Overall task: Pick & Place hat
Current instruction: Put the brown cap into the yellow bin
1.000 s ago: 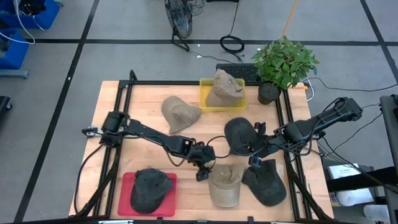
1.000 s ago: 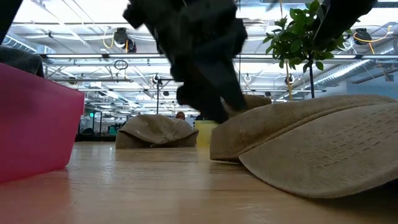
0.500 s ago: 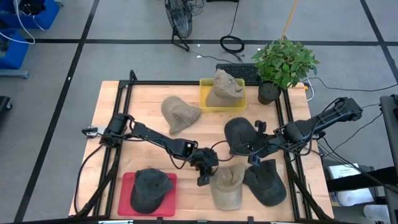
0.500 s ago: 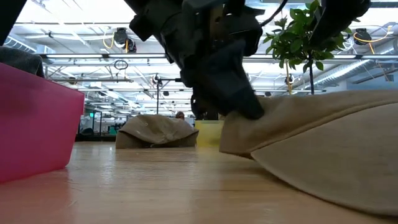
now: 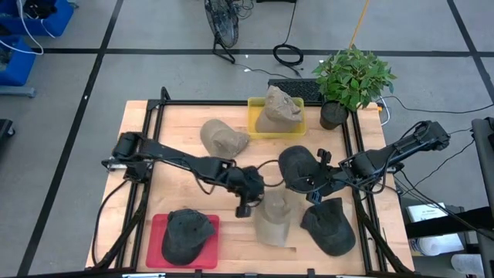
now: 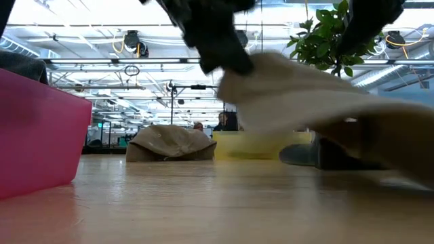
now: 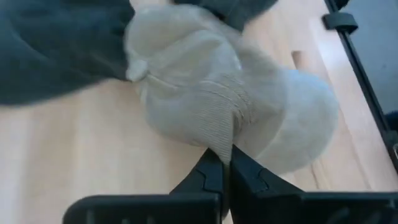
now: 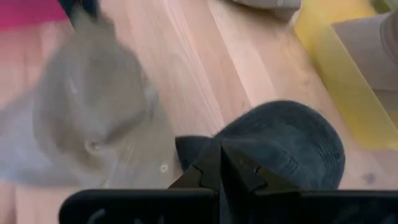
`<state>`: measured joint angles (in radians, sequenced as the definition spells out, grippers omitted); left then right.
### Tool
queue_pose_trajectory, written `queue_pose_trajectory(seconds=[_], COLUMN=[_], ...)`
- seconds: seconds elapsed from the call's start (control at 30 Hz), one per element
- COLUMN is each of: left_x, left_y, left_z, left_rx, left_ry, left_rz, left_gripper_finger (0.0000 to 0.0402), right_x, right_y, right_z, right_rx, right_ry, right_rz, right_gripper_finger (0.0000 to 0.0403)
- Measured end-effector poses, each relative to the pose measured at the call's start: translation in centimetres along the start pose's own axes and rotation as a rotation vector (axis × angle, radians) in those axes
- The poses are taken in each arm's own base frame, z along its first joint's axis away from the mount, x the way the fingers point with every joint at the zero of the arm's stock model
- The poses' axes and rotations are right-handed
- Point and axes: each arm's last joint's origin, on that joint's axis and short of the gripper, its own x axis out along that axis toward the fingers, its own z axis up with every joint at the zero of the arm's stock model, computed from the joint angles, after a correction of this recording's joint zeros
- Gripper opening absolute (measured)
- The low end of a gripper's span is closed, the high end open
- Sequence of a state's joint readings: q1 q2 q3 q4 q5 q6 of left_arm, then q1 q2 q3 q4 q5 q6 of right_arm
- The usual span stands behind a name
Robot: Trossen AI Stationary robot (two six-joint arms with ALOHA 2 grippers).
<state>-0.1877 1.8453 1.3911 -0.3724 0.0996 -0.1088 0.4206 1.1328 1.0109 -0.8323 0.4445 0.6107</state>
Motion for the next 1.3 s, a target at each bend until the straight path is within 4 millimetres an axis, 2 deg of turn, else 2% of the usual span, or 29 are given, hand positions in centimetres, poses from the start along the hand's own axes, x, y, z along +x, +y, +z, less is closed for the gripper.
queue_pose_trajectory(seconds=[0.17,0.27,0.4,0.53,0.7,0.97,1.3], left_x=[-5.2,-8.0,-10.9,-12.8,-14.1,-15.1,-17.7], left_y=[-1.6,-2.9,-3.8,-3.5,-1.4,4.6,11.8], left_z=[1.2,1.2,0.7,0.1,0.0,0.8,2.0], left_rx=[0.096,0.175,0.202,0.206,0.230,0.332,0.569], left_ry=[-0.088,-0.103,-0.104,-0.065,-0.037,-0.019,-0.214], left_rz=[0.097,0.161,0.260,0.321,0.375,0.461,0.421], left_gripper_finger=[0.0005,0.0004,0.0006,0.0004,0.0008,0.0006,0.0004], right_x=[1.2,1.8,2.9,3.6,3.8,3.8,4.3], right_y=[0.0,0.2,0.8,0.9,0.9,0.5,-0.9], right_z=[-1.1,-1.5,-1.9,-2.3,-2.4,-2.2,-1.4], right_rx=[0.042,0.077,0.075,0.075,0.078,0.164,0.338], right_ry=[0.028,0.010,-0.040,-0.084,-0.083,-0.146,-0.231], right_rz=[0.014,0.072,0.165,0.193,0.191,0.092,-0.050], right_gripper_finger=[0.0000,0.0000,0.0000,0.0000,0.0000,0.0000,0.0000])
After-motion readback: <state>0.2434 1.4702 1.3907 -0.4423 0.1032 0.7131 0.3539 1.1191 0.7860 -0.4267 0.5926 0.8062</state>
